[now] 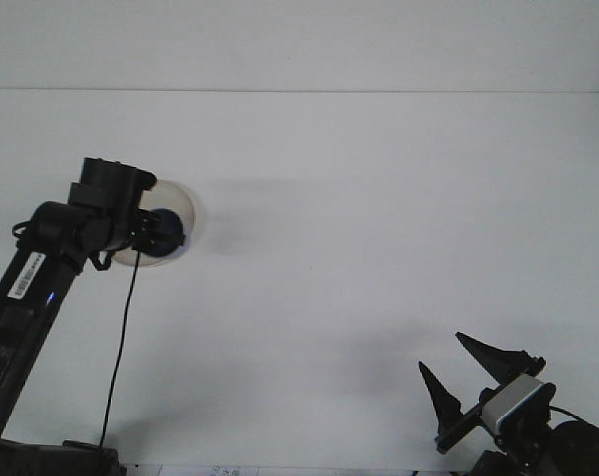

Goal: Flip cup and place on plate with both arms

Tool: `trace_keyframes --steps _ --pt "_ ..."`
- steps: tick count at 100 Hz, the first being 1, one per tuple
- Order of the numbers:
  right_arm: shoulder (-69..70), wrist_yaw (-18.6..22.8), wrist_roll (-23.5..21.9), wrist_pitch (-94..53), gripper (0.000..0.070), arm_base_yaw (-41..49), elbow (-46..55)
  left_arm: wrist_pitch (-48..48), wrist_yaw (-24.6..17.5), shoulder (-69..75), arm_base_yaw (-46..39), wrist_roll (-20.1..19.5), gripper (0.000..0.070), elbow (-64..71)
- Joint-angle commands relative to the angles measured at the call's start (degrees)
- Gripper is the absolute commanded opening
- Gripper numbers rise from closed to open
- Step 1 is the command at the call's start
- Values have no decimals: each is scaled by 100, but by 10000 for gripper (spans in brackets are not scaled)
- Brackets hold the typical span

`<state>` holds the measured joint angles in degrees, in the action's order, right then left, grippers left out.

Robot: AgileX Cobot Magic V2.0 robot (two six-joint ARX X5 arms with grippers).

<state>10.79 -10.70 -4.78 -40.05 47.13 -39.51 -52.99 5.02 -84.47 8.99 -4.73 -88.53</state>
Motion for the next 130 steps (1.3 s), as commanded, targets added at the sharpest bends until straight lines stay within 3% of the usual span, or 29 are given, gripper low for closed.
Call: trace_keyframes --steps 1,25,70,75,86,91,107,130 --pt "13 -2 -42 11 488 52 -17 234 -13 -267 -372 -48 5 -83" --pt "13 13 -127 -35 488 52 -17 960 -50 -1233 -1174 -46 5 -133" --pt "13 9 -149 -68 488 52 -17 1578 -55 -2059 -1274 76 27 -184" --pt "13 9 -151 -66 488 52 -17 1635 -57 -2059 -1274 155 90 -184" --pt "13 7 -175 -68 488 52 -17 1644 -57 -2035 -1272 313 421 -227" --pt "13 9 -184 -70 488 52 -17 1565 -59 -2035 -1272 411 514 -310" --pt "13 9 -186 -74 488 52 -17 1209 -396 -1965 -1274 551 528 -748" --pt "13 11 -186 -111 488 52 -17 1102 -409 -1008 -1272 839 528 -977"
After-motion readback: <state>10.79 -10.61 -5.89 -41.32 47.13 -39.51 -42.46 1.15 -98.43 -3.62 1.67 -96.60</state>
